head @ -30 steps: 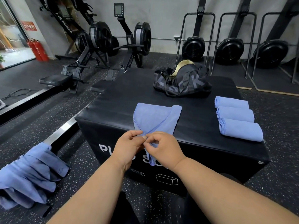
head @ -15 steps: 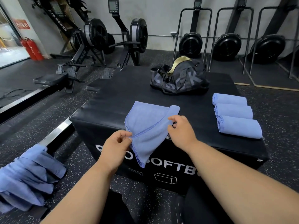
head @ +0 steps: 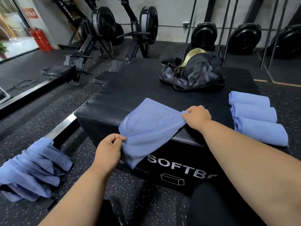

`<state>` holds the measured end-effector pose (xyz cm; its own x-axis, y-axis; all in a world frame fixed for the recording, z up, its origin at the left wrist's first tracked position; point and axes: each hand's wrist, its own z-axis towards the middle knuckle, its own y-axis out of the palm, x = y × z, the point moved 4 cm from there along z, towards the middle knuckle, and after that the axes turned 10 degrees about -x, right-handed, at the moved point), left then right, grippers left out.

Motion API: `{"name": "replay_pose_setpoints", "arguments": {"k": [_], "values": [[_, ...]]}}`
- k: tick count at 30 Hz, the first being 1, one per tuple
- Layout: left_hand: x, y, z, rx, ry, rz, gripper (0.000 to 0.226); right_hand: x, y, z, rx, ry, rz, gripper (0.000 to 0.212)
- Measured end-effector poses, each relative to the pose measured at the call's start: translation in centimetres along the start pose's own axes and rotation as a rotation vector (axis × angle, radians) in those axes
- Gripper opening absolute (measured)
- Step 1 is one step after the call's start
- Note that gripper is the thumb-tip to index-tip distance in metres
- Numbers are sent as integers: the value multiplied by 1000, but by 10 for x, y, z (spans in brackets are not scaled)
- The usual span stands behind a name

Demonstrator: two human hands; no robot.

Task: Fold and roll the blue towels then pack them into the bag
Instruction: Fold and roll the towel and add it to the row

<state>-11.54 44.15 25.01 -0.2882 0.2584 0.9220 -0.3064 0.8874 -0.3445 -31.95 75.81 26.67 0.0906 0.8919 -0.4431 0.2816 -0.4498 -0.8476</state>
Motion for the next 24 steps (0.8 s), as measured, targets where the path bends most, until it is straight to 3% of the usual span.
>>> {"name": "replay_pose_setpoints", "arguments": {"k": [3, 8, 12, 15, 24], "values": [[-5, -5, 5, 24, -8, 43, 32, -2, 3, -6, 74, -68, 96, 20], [-17, -16, 11, 74, -13, 13, 33, -27, 6, -23, 271, -369, 220, 12], [-33, -21, 18, 64, -52, 10, 31, -68, 5, -21, 99, -485, 475, 8], [-42, -24, 24, 41, -63, -15, 29, -104, 7, -7, -9, -505, 528, 6], [-59, -43, 36, 39, -101, 5, 24, -165, 46, 56, -230, -343, 313, 19]]}}
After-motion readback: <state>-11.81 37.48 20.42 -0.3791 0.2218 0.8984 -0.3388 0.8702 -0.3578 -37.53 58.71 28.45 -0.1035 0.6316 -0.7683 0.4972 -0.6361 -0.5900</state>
